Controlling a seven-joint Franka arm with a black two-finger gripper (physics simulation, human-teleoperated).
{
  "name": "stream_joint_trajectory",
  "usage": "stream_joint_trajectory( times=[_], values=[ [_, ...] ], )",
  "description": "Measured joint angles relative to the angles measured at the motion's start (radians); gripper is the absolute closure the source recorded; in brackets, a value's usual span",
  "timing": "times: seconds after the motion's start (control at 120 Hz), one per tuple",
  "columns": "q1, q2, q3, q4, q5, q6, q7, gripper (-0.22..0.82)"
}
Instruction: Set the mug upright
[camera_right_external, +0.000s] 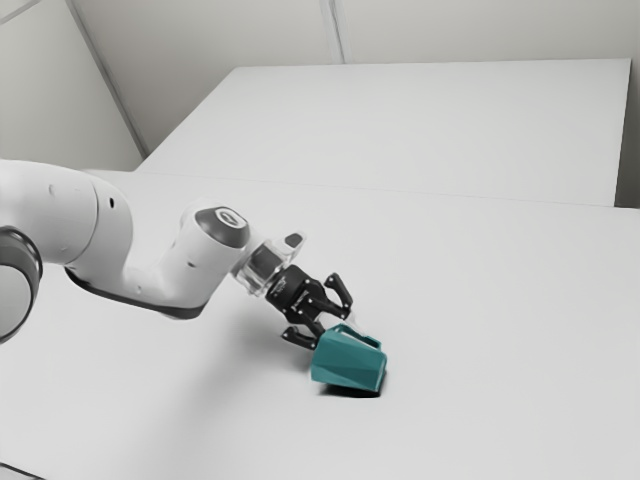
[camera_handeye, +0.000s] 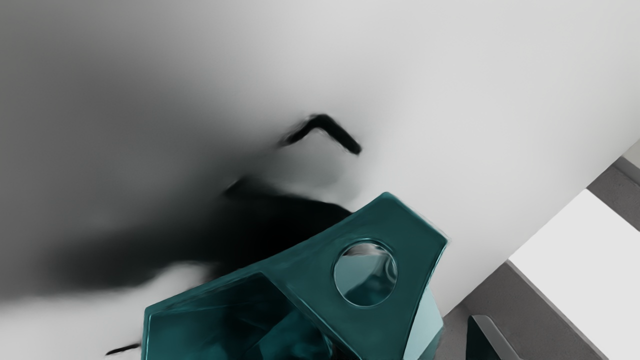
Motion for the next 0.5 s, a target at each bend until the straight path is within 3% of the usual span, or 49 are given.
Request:
stream_joint_trajectory(
  times=[0.2, 0.5],
  values=[
    [0.000, 0.000, -0.046, 0.031, 0.009, 0.032, -0.010, 0.71],
    [-0.003, -0.016, -0.088, 0.060, 0.041, 0.082, -0.037, 0.76]
  ],
)
